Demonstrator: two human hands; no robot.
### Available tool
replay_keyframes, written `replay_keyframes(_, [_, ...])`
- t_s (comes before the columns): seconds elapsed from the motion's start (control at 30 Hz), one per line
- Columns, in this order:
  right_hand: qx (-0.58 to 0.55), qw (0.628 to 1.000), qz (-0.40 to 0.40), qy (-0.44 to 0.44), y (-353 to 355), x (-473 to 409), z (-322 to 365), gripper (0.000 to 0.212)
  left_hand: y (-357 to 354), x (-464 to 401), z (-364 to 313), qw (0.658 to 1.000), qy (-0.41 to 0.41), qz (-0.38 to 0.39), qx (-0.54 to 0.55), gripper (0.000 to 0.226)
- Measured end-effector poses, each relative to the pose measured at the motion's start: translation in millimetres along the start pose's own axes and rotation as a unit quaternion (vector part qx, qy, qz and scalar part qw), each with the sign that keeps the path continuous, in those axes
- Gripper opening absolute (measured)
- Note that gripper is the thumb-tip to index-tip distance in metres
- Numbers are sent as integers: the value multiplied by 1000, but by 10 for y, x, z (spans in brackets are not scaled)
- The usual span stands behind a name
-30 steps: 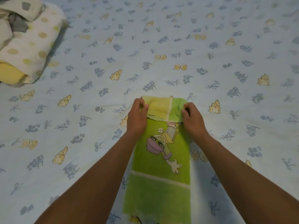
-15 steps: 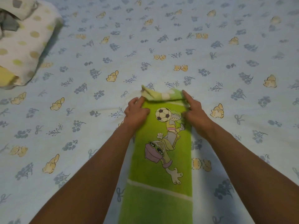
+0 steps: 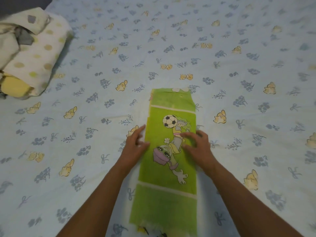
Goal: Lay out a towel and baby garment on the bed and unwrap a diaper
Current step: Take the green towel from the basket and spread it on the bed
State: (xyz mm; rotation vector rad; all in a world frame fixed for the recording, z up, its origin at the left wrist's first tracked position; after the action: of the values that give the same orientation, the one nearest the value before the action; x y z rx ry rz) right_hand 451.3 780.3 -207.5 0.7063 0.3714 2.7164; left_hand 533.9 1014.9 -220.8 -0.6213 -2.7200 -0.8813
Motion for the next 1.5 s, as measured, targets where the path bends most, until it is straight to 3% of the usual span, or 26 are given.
replay_keyframes(0.1, [-23, 999, 27, -20, -24, 436, -160, 39, 54, 494, 203, 996, 14, 73, 49, 51])
replay_keyframes(0.23, [-48, 996, 68, -40, -54, 962, -359, 37, 9, 1034, 457, 989, 35, 141, -19, 31])
replay_keyframes(0.37, [-34, 991, 107, -69, -111, 1330, -569, 44, -95, 1312, 532, 989, 61, 120, -66, 31])
replay_keyframes(0.57, [8, 996, 75, -54, -221, 1612, -686, 61, -197, 1618, 523, 994, 68, 73, -49, 48])
replay_keyframes(0.87, [28, 993, 90, -64, -227, 2252, -953, 65, -308, 2363, 615, 991, 103, 88, 5, 56])
replay_keyframes(1.0, [-23, 990, 103, -97, -155, 2547, -1063, 61, -275, 2791, 620, 986, 122, 96, 52, 52])
replay_keyframes(1.17, [16, 982, 141, -122, -165, 2993, -1275, 65, -392, 3323, 653, 984, 155, 82, -12, 56])
replay_keyframes(1.33, [82, 983, 140, -85, -259, 3332, -1434, 72, -524, 3650, 697, 981, 176, 58, -64, 58])
replay_keyframes(1.5, [84, 983, 123, -109, -328, 3611, -1497, 74, -617, 3879, 731, 971, 182, 49, -149, 60])
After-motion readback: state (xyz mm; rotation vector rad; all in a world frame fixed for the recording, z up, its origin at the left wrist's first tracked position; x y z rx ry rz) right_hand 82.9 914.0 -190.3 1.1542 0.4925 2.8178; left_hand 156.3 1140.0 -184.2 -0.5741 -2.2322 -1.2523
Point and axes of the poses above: each hand's wrist, its own x-axis away from the middle knuckle, its own y-axis out of the back of the hand, z = x × y, the point moved 1 cm from there along -x, towards the middle knuckle, and after that the axes turned 10 degrees about -x, right-handed, at the moved point
